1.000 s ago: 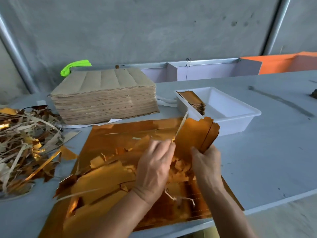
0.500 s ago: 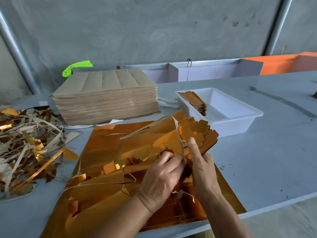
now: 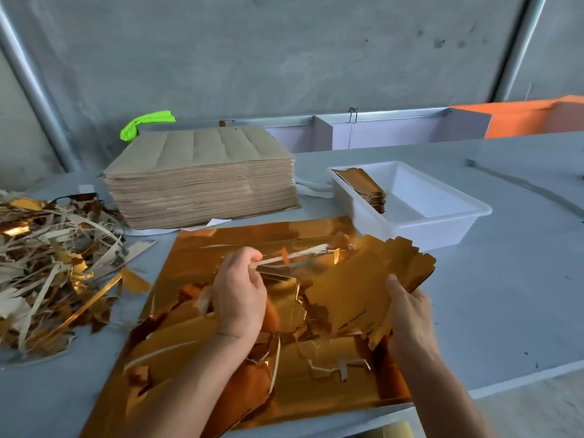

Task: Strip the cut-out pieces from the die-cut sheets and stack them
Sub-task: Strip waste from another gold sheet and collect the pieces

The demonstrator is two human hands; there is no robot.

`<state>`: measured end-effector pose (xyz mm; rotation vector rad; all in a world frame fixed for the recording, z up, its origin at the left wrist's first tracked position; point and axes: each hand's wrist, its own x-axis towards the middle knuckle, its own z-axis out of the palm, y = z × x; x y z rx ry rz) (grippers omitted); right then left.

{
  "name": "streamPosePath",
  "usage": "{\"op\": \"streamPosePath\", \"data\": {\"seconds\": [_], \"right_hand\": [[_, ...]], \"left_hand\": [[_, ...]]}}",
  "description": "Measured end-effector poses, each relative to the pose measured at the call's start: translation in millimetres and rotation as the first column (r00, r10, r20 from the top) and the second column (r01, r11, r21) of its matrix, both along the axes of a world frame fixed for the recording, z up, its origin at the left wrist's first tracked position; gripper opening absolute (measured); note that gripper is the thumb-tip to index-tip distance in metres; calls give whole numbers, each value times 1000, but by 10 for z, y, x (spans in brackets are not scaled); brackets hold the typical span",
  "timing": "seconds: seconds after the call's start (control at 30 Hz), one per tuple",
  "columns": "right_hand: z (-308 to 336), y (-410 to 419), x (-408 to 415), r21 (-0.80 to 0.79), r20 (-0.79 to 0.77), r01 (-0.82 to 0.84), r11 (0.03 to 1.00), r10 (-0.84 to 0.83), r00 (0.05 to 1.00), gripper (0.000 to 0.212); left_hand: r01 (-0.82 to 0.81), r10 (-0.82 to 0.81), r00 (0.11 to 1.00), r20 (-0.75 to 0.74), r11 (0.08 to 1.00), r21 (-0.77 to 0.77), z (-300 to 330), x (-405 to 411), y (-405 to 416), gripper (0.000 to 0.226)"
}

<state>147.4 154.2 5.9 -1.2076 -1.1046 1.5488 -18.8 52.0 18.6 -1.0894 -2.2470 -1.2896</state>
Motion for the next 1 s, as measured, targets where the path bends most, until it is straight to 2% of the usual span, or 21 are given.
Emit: {"op": "streamPosePath", "data": {"seconds": [0.1,0.13,0.17,0.23,0.27,0.3,0.4,0.47,0.57,0.73,0.9,1.0], "right_hand": [[27,2,34,-7,8,-18,1000,18,1000,25],[37,-1,39,-7,11,-25,1000,25,1000,23],[43,-1,43,9,17,-28,1000,28,999,21],[64,-5,46,62,39,-42,997,40,998,20],[74,-8,46,87,47,-58,995,54,997,21],[83,-15,43,111,57,-76,991,70,996,22],[85,-41,13,153,137,-105,983,84,987,23],[49,-57,-26,163,182,-119,980,88,979,20],[-35,-67,-89,176,244,-180,968,134,960,6],[-107,-71,-120,172,297,-218,961,160,941,24],[99,115,198,164,281,-57,985,8,960,13],[238,224,433,165,212,65,984,-100,972,13]], "left_hand": [[9,-4,999,37,991,-130,-13,-45,55,14],[24,-19,999,31,982,-190,-15,-38,72,20],[27,-28,1000,-2,963,-269,-17,-38,91,33],[-6,-67,985,-157,904,-427,-20,-43,128,60],[-8,-118,968,-223,869,-495,-24,-46,146,63],[31,-191,953,-235,834,-552,-41,-55,170,58],[256,-374,926,-43,710,-657,-138,-43,253,35],[306,-378,925,21,714,-630,-201,-21,289,31],[278,-333,943,11,767,-578,-260,-3,320,28],[260,-296,955,27,786,-561,-297,-58,335,22],[191,-204,978,40,810,-554,-293,-183,325,27],[198,-234,972,20,768,-609,-278,-179,338,43]]}}
